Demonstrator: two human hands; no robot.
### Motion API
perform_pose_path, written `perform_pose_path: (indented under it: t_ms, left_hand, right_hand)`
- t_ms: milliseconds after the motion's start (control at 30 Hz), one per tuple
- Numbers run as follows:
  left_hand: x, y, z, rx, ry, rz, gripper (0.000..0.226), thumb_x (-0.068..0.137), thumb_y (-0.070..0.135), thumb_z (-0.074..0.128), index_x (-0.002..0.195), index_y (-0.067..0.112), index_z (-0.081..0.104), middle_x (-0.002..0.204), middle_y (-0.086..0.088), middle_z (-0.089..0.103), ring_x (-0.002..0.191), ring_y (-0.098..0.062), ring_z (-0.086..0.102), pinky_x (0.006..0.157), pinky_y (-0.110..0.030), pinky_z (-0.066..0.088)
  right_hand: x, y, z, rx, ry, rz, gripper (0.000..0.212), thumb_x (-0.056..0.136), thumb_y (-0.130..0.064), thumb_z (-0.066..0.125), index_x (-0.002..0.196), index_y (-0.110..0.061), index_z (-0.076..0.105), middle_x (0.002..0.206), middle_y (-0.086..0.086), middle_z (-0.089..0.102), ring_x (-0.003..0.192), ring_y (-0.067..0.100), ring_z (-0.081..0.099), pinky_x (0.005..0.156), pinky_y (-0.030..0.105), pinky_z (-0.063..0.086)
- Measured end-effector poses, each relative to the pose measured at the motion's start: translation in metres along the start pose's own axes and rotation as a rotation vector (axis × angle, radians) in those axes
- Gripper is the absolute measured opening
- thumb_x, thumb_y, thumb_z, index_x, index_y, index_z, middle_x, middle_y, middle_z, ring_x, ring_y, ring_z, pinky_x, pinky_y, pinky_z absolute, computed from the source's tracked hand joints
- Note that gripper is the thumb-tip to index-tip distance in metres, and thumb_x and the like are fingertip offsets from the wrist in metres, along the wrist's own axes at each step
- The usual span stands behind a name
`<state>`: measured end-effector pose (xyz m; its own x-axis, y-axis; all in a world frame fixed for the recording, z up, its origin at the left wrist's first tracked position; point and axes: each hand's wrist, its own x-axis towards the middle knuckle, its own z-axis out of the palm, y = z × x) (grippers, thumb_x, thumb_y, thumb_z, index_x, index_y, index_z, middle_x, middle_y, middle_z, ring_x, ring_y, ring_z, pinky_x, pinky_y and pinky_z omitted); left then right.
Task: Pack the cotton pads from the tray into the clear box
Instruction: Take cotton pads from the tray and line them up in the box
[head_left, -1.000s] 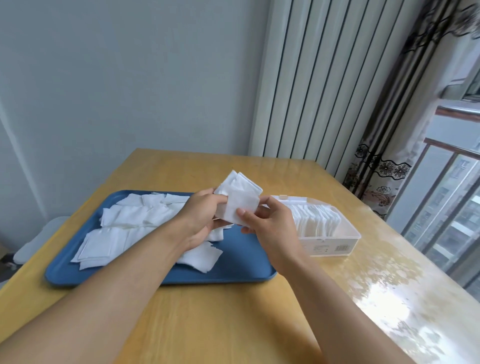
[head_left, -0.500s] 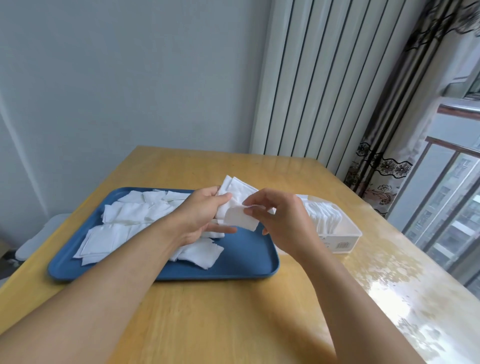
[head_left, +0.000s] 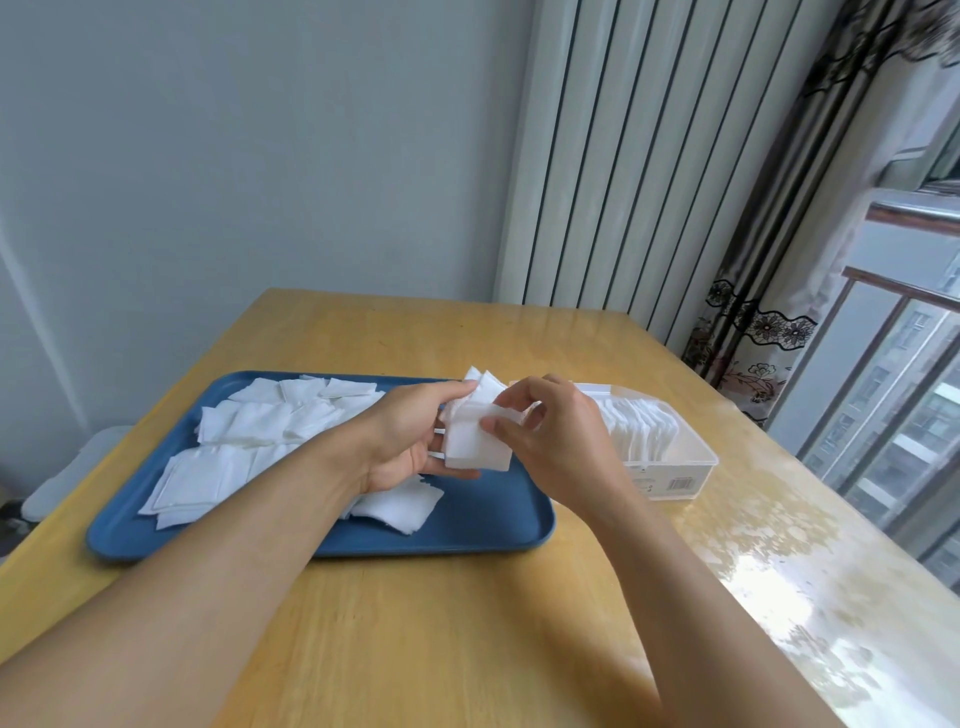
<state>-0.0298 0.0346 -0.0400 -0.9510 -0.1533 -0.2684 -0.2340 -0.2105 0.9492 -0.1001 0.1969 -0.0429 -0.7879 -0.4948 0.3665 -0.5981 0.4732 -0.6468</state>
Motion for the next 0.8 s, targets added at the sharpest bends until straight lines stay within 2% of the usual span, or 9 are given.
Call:
perform_pose_path:
  t_ms: [167, 333, 467, 567, 633, 700, 733, 800]
  left_hand:
    - [0.0004, -0.0017, 0.0019, -0.043, 0.013, -0.025, 0.034, 0.102, 0.029, 0.057, 0.123, 0.004, 0.070, 0.128, -0.023, 0.068, 0.113, -0.041, 0.069, 0.085, -0.054, 0.061]
    - [0.0014, -0.0002, -0.0002, -0.067, 0.064, -0.016, 0.029, 0.103, 0.018, 0.056, 0.122, 0.000, 0.068, 0.127, -0.026, 0.066, 0.100, -0.039, 0.071, 0.080, -0.053, 0.062]
    - [0.0013, 0.0000, -0.0014, -0.018, 0.053, -0.011, 0.028, 0.103, 0.018, 0.056, 0.121, 0.001, 0.068, 0.112, -0.021, 0.071, 0.093, -0.035, 0.072, 0.082, -0.051, 0.062]
    - [0.0027, -0.0007, -0.0013, -0.003, 0.055, -0.008, 0.026, 0.102, 0.015, 0.056, 0.119, 0.001, 0.069, 0.105, -0.017, 0.072, 0.093, -0.034, 0.071, 0.083, -0.046, 0.062]
    - [0.0039, -0.0007, -0.0015, -0.016, 0.066, 0.000, 0.025, 0.101, 0.014, 0.055, 0.115, 0.001, 0.071, 0.100, -0.016, 0.073, 0.088, -0.031, 0.072, 0.081, -0.042, 0.061]
    - [0.0032, -0.0001, -0.0017, -0.048, 0.062, 0.011, 0.026, 0.103, 0.011, 0.050, 0.111, -0.001, 0.071, 0.099, -0.017, 0.074, 0.085, -0.031, 0.073, 0.080, -0.042, 0.061]
    - [0.0031, 0.0002, -0.0017, -0.071, 0.058, 0.011, 0.027, 0.103, 0.010, 0.047, 0.113, -0.002, 0.070, 0.104, -0.020, 0.074, 0.087, -0.033, 0.074, 0.080, -0.044, 0.062]
    - [0.0022, 0.0006, -0.0009, -0.118, 0.063, 0.000, 0.028, 0.105, 0.009, 0.046, 0.116, -0.005, 0.067, 0.113, -0.024, 0.072, 0.093, -0.037, 0.074, 0.079, -0.048, 0.063]
  right_hand:
    - [-0.0021, -0.0013, 0.0000, 0.007, 0.021, -0.075, 0.012, 0.083, -0.028, 0.082, 0.082, -0.029, 0.070, 0.088, -0.012, 0.063, 0.079, 0.003, 0.057, 0.063, 0.013, 0.038]
    - [-0.0047, -0.0032, -0.0039, 0.033, -0.014, -0.039, 0.012, 0.085, -0.029, 0.080, 0.091, -0.029, 0.071, 0.085, -0.014, 0.063, 0.080, 0.001, 0.056, 0.064, 0.010, 0.042]
    - [-0.0041, -0.0033, -0.0047, 0.002, -0.037, -0.039, 0.020, 0.082, -0.028, 0.083, 0.099, -0.028, 0.074, 0.083, -0.003, 0.063, 0.073, 0.004, 0.054, 0.063, 0.011, 0.042]
    - [-0.0035, -0.0038, -0.0047, 0.019, -0.024, -0.026, 0.013, 0.081, -0.024, 0.084, 0.090, -0.025, 0.074, 0.082, 0.001, 0.065, 0.070, 0.007, 0.053, 0.062, 0.016, 0.041]
    - [-0.0033, -0.0033, -0.0039, 0.039, -0.004, -0.025, 0.011, 0.083, -0.023, 0.082, 0.085, -0.025, 0.071, 0.082, -0.004, 0.065, 0.077, 0.005, 0.057, 0.063, 0.014, 0.042]
    - [-0.0036, -0.0036, -0.0044, 0.076, 0.025, -0.020, 0.013, 0.087, -0.022, 0.078, 0.086, -0.026, 0.066, 0.083, -0.014, 0.065, 0.082, -0.006, 0.057, 0.065, 0.007, 0.040]
    - [-0.0036, -0.0039, -0.0048, 0.096, 0.036, -0.013, 0.013, 0.089, -0.021, 0.076, 0.088, -0.027, 0.064, 0.083, -0.017, 0.064, 0.083, -0.010, 0.056, 0.066, 0.004, 0.039]
    - [-0.0038, -0.0049, -0.0061, 0.129, 0.036, 0.017, 0.011, 0.093, -0.021, 0.071, 0.092, -0.026, 0.061, 0.085, -0.020, 0.063, 0.083, -0.007, 0.058, 0.061, 0.005, 0.040]
